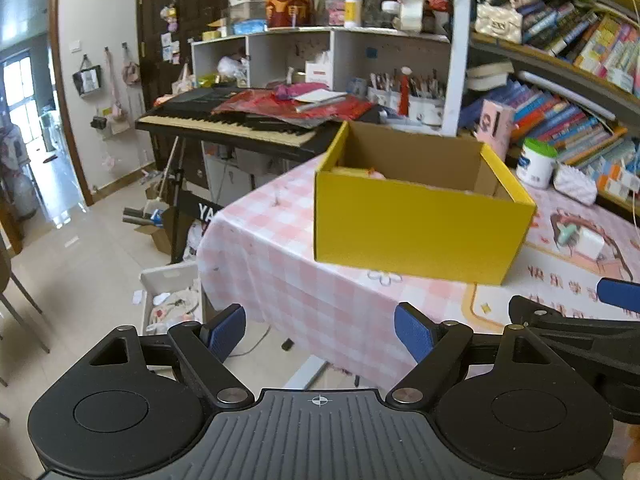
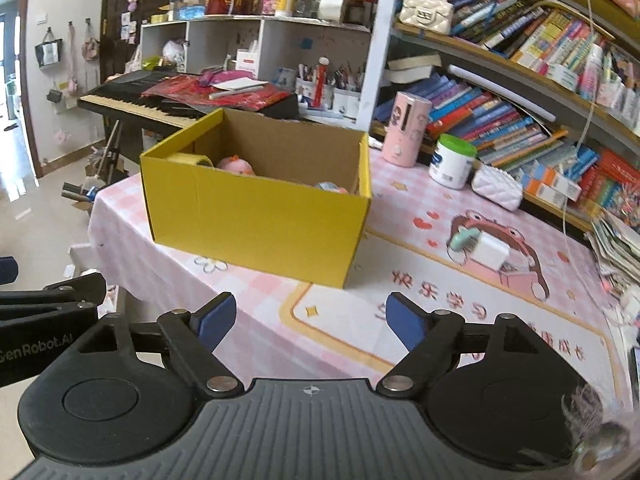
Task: Organize objects
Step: 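Withdraw both tools from the box back toward the table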
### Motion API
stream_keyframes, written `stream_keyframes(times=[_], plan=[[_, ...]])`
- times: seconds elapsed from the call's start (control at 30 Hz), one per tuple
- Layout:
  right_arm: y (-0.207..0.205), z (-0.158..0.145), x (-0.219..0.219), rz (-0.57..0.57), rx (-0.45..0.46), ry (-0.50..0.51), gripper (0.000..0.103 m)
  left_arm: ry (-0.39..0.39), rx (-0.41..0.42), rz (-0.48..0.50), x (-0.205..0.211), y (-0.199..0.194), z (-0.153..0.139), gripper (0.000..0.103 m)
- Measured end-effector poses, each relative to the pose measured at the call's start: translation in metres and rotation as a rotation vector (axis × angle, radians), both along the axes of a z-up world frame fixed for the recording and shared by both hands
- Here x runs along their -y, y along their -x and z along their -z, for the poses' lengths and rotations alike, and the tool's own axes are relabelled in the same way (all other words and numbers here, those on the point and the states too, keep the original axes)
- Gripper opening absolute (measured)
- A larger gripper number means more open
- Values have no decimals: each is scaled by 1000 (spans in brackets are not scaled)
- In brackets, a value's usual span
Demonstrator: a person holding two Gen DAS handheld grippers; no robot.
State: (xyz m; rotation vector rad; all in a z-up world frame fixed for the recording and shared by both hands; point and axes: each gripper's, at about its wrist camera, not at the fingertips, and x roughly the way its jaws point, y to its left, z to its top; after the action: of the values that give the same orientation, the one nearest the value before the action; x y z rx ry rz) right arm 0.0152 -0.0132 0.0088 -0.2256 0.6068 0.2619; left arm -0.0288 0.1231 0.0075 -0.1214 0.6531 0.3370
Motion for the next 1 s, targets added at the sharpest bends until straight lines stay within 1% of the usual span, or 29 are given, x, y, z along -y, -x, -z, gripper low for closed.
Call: stream_keyframes(times=[0.3, 0.63, 0.77, 1.0], plan=[[7, 9, 29, 102, -34, 6, 84, -10, -39, 98, 23, -4, 8, 84], [-3, 17, 69, 226, -71, 1, 84, -17, -67, 223, 60, -27, 14, 84], [-10, 20, 85, 260, -83, -4, 85, -17, -76, 253, 74, -37, 16, 84], [-30, 21, 115, 279, -89, 4, 85, 7, -85, 267, 103, -65, 19, 84]])
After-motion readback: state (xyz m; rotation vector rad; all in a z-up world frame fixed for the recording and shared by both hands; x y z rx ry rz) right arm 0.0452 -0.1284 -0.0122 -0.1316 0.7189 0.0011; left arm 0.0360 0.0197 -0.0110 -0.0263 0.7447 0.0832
